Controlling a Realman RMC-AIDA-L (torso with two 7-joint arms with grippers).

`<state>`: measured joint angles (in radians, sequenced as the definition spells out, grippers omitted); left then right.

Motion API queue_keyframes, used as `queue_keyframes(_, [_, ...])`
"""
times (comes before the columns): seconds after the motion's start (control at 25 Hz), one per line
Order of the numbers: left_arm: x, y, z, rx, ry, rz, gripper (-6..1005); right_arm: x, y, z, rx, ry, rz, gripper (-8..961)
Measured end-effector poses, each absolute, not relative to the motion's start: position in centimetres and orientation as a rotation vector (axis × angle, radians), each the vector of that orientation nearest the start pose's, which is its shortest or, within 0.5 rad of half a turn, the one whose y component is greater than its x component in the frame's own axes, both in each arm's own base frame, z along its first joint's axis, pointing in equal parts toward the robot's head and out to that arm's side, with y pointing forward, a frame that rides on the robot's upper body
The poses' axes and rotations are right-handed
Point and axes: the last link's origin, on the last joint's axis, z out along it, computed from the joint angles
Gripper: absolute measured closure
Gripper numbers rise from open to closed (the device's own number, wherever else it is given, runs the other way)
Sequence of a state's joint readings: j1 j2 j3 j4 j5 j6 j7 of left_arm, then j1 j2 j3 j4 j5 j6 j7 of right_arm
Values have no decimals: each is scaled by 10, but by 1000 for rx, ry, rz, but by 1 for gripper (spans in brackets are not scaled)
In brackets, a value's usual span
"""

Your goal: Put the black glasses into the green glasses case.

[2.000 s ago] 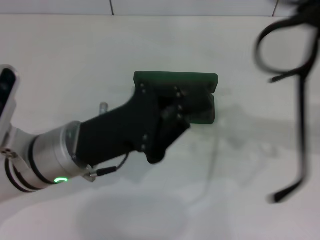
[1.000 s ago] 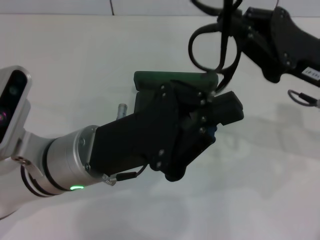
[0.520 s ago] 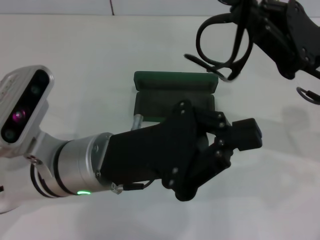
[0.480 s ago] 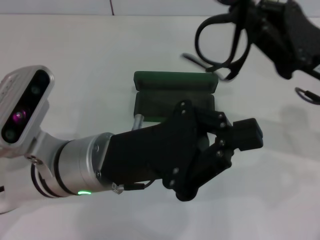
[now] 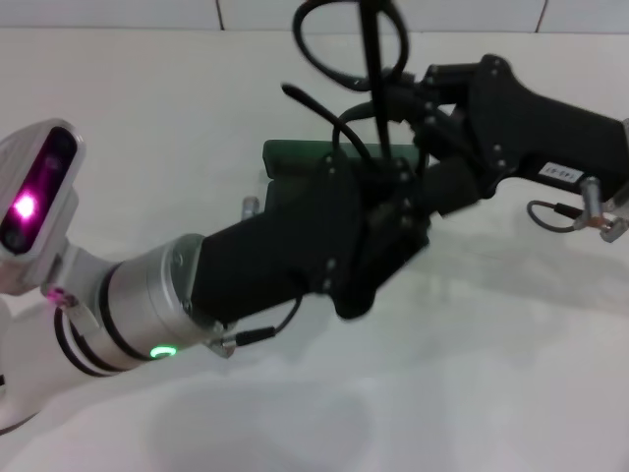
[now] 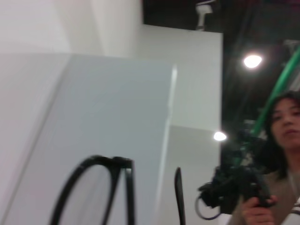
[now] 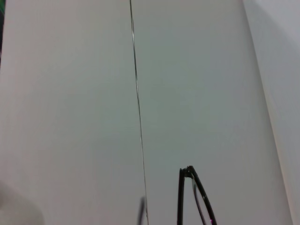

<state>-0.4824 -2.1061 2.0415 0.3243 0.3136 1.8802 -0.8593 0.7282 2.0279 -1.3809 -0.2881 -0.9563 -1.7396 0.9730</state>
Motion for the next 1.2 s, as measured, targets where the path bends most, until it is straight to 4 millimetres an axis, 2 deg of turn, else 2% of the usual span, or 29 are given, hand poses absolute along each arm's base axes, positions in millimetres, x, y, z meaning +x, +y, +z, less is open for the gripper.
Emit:
queue_keyframes(0.64, [-177,256,-53,-2387,-415,-1850,970,147,335,-29,-2675,72,1477,894])
queue_keyframes(1.2, [-179,257,-53,-2391,-423,-1836,971,150,332,-32,-2693,66,1457,893])
